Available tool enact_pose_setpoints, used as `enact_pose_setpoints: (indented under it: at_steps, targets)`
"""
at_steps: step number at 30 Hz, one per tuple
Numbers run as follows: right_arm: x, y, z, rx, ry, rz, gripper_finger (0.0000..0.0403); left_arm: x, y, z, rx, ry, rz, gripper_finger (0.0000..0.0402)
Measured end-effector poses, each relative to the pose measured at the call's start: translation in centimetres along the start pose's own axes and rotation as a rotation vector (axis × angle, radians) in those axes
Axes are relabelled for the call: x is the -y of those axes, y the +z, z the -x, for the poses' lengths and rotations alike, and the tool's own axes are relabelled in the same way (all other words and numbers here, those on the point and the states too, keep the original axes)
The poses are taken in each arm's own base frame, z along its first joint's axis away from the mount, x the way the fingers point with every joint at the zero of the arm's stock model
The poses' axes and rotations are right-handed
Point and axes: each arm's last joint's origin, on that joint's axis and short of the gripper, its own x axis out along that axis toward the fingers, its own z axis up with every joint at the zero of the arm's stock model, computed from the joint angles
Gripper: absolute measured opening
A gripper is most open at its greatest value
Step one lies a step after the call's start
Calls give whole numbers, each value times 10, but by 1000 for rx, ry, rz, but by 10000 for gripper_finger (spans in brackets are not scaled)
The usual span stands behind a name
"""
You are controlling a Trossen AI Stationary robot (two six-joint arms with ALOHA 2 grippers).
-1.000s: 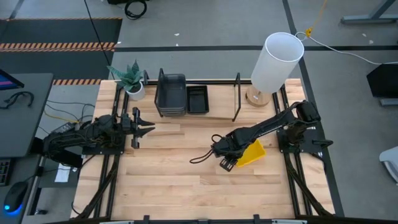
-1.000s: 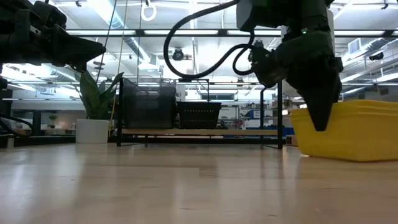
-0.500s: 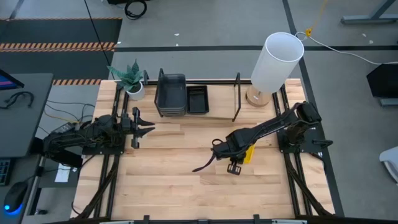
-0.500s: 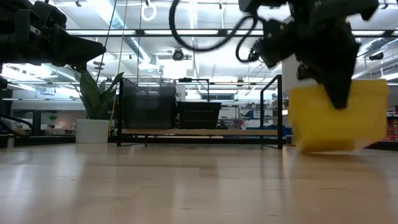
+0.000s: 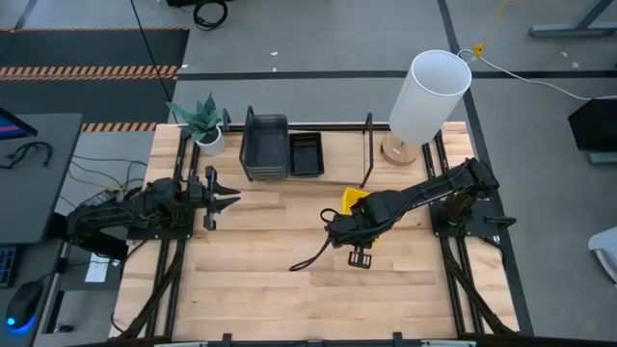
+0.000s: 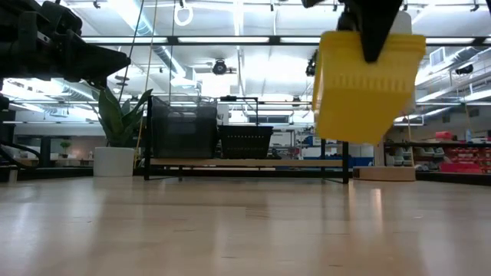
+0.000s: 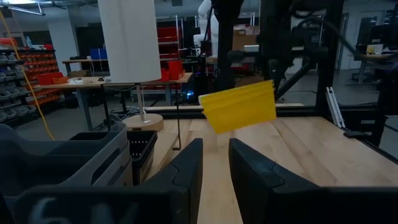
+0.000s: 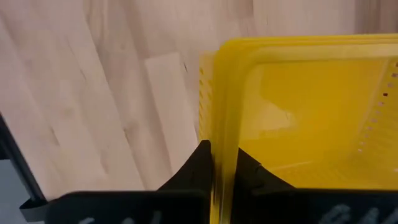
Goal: Stack baskets on shelf by color
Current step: Put the stacked yellow baskets on the shelf
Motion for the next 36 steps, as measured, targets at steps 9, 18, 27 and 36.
enact_pose_setpoints:
  at_steps: [9, 18, 27, 36]
  targets:
    - [-4, 2, 28, 56, 20, 29, 20, 0, 0, 0, 0, 0, 0, 86]
    - [-3, 5, 36, 122, -57, 62, 20, 0, 0, 0, 0, 0, 0, 82]
    - [9, 22, 20, 159, -266, 144, 20, 0, 0, 0, -5, 0, 0, 88]
    - [46, 37, 11, 109, -401, 172, 20, 0, 0, 0, -4, -1, 0, 81]
